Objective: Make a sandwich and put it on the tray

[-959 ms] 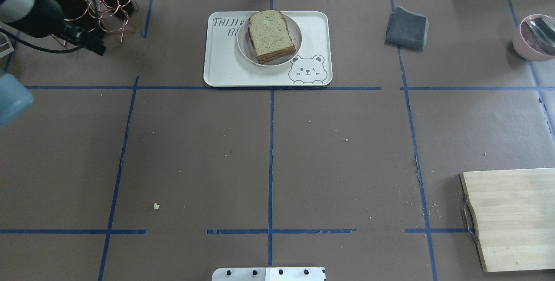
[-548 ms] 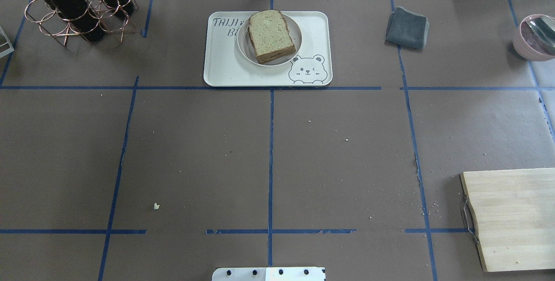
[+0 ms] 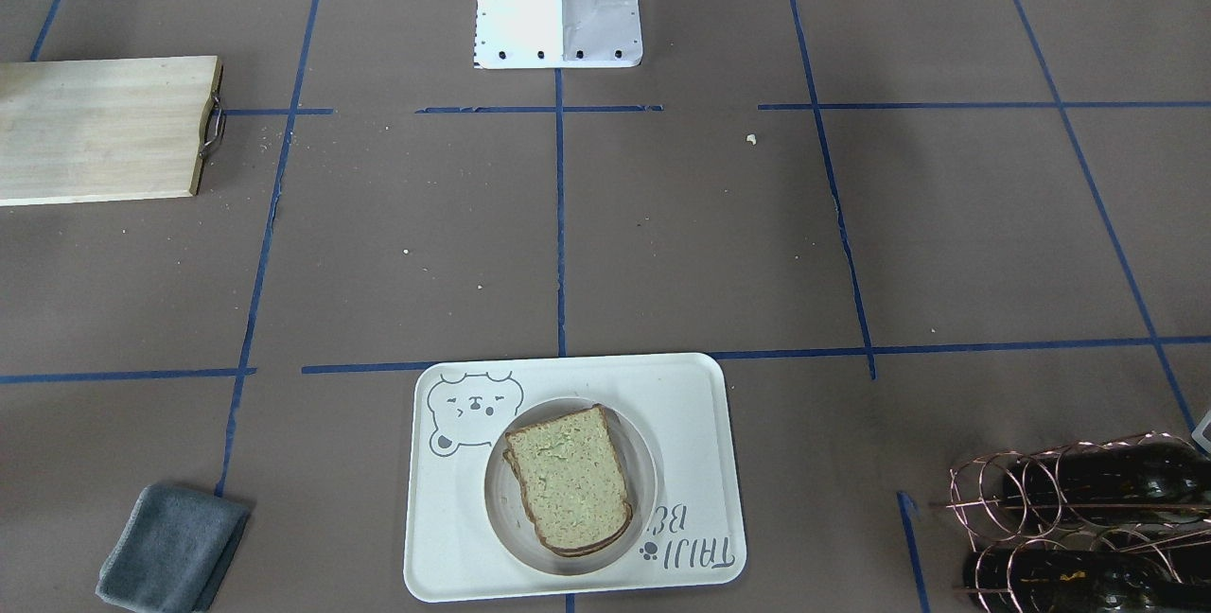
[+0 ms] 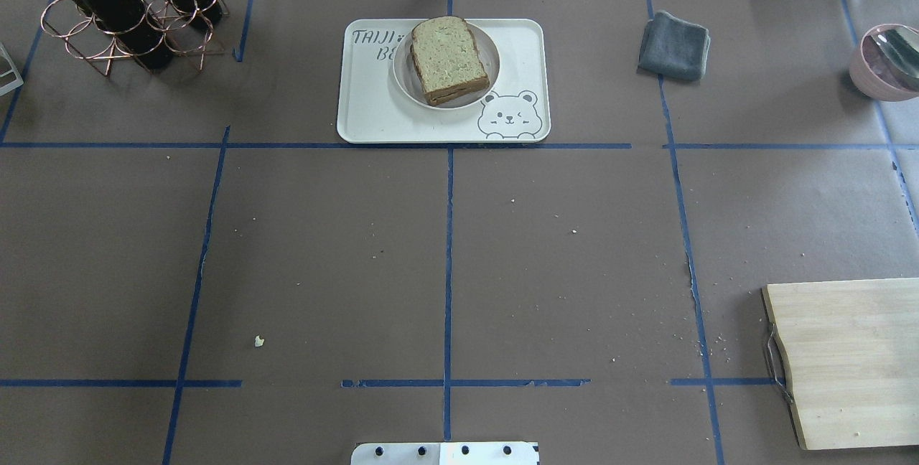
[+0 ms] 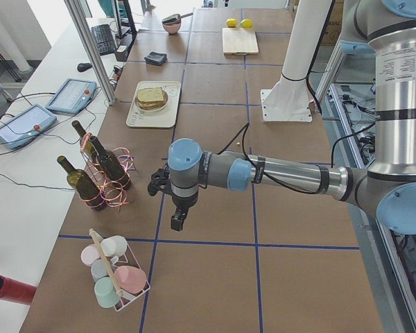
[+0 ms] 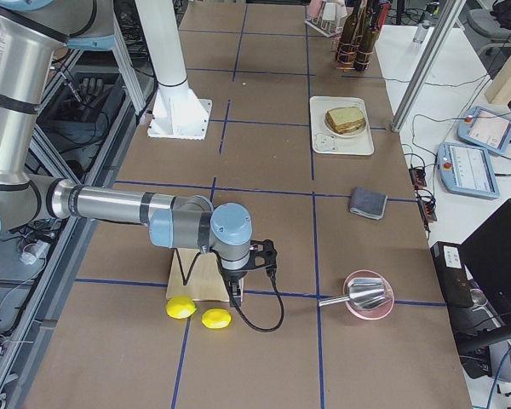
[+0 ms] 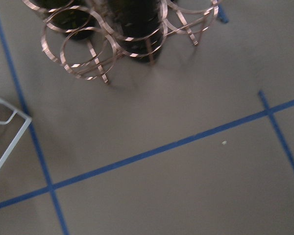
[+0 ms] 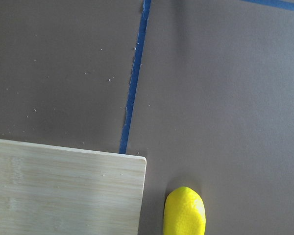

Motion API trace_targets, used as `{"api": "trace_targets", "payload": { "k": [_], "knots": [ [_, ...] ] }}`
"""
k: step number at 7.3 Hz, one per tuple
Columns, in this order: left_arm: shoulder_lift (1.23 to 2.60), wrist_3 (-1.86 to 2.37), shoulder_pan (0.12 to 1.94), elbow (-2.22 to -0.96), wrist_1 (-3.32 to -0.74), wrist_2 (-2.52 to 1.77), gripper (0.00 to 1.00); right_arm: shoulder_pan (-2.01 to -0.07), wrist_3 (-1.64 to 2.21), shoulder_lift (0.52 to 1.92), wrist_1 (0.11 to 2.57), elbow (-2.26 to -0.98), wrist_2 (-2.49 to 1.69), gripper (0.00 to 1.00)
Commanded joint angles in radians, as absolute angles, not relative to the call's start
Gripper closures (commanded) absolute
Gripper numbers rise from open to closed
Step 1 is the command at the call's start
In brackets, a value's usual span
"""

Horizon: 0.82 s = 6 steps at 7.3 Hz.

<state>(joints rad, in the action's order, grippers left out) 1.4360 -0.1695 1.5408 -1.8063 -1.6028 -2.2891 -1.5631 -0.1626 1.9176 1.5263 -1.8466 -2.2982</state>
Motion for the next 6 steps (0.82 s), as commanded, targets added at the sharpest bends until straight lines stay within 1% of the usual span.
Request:
{"api": "trace_targets", "payload": {
  "k": [1,2,3,6],
  "knots": [
    [1.416,-0.175,1.566,-1.805,-1.588,-2.286,0.00,-1.563,-0.164,1.919,1.526,-1.848,-2.299,0.00],
    [1.417,-0.173,1.565,-1.787,-1.576,-2.281,0.00,-1.563,-0.164,1.919,1.526,-1.850,-2.299,0.00],
    [1.393,-0.173,1.568,-1.807,-1.577,-2.280,0.00,-1.563,-0.164,1.919,1.526,-1.853,-2.301,0.00],
    [1.387,-0.173,1.568,-1.802,-1.585,-2.281,0.00,-1.568,-0.164,1.917,1.526,-1.861,-2.301,0.00]
  ]
}}
